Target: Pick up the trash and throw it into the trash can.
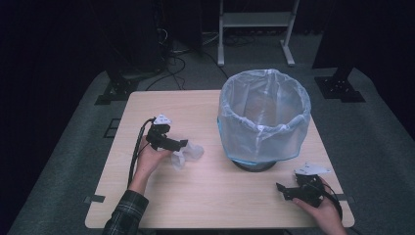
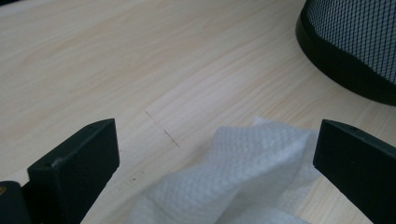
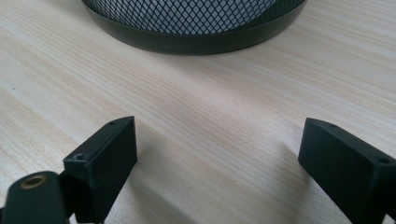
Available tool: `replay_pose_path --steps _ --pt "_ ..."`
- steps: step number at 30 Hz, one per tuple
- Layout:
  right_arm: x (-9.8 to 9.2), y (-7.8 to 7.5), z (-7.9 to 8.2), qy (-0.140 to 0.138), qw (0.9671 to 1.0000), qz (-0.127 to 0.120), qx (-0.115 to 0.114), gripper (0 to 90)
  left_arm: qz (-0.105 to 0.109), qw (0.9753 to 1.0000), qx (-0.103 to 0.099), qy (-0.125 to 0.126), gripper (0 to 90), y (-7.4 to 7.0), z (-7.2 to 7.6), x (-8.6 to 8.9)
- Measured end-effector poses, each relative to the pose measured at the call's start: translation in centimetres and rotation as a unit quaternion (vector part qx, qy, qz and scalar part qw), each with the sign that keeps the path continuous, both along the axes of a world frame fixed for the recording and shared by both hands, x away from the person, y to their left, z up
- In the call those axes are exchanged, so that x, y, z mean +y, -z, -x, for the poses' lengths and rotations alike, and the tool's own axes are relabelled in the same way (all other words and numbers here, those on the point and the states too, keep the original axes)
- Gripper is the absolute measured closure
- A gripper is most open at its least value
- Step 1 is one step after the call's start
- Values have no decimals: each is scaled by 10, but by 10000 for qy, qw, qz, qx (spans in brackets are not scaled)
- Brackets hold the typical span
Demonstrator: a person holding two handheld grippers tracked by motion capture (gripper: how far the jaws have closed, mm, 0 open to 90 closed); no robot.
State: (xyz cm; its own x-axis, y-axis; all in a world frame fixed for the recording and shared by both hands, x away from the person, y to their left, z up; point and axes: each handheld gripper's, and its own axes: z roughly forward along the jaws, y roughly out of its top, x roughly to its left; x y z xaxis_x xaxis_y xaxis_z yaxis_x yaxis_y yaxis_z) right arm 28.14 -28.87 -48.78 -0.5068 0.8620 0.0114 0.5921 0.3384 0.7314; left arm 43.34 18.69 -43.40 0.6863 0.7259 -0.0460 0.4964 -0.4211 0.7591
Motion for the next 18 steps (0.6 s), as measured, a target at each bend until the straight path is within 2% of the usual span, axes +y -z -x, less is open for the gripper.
replay_pose_path --steps 6,10,14,18 --pt "0 0 0 1 10000 -1 1 98 -226 9995 181 91 0 16 8 -4" --pt "0 0 0 0 10000 0 0 98 -303 9992 238 143 0 24 12 -4" --pt "0 0 0 0 10000 0 0 98 -379 9986 317 207 52 28 14 -6" --pt "0 0 0 -1 10000 -1 1 98 -423 9984 246 273 168 30 18 -5"
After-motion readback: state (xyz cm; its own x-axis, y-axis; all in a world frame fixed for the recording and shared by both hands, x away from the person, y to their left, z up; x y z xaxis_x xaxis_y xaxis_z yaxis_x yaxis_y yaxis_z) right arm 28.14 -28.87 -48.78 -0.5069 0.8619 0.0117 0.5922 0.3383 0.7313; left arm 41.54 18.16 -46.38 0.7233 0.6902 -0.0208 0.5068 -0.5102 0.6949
